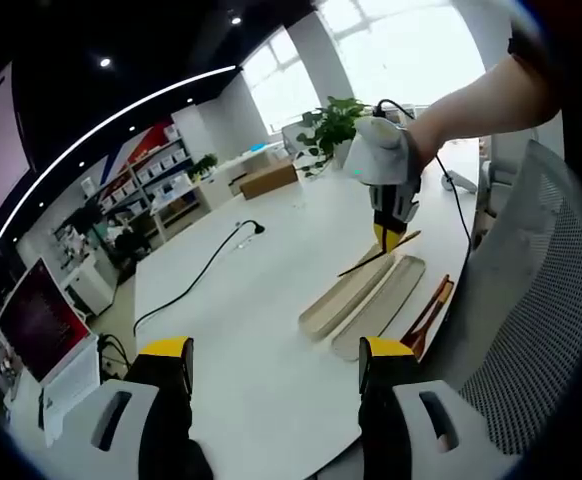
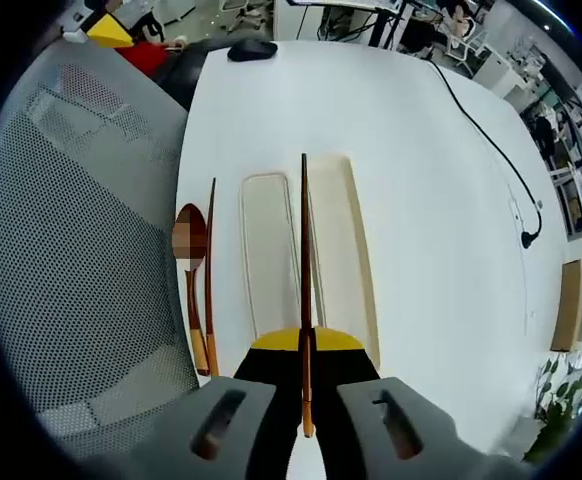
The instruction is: Arrange the utensils inside the cutlery case until each visible utensil rests in its matching compartment.
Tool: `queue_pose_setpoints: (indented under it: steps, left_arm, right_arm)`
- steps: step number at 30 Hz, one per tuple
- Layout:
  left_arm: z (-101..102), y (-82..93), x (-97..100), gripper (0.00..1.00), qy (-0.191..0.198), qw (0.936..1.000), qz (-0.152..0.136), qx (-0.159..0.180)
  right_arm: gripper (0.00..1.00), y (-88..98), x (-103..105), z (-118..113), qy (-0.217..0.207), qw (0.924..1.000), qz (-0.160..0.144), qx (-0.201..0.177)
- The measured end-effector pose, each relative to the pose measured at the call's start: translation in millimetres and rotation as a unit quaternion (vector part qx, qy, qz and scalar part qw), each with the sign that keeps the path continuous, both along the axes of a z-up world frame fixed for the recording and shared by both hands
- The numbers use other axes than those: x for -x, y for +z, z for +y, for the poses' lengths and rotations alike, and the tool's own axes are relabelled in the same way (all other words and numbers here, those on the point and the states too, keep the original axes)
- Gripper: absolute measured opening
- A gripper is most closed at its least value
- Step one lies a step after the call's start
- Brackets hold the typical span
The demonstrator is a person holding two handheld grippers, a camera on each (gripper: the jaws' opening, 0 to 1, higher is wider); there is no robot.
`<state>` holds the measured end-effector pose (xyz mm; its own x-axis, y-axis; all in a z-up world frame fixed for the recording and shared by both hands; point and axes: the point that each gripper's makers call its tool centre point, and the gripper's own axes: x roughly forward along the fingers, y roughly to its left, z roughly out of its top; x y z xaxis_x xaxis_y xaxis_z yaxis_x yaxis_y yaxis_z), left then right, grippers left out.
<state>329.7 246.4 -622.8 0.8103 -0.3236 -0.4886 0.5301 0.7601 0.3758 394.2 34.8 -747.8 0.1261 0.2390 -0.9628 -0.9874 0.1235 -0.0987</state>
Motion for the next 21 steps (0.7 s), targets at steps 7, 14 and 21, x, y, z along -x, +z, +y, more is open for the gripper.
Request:
queue_pose_setpoints:
  steps: [7,14,21]
  left_arm:
    - [0.2,-0.6,0.0,0.69,0.0,1.0,0.001,-0.001]
    - [-0.1,-1.0,-0.2,0.69,-0.001,1.0,0.003,-0.001]
    - [-0.2,-1.4,0.2,0.69,-0.001,1.0,0.004,-0.001]
  right_arm:
    - [0.0,0.5,-8.5,8.9,0.005,0.9997,-0.024,-0.003]
    - [0.0,2.2,-19.5,19.8,0.014,0.998,-0.061,-0.006]
    - [0.0,-1.1,-25.0,29.2,0.019,0.9974,-0.07,-0.008]
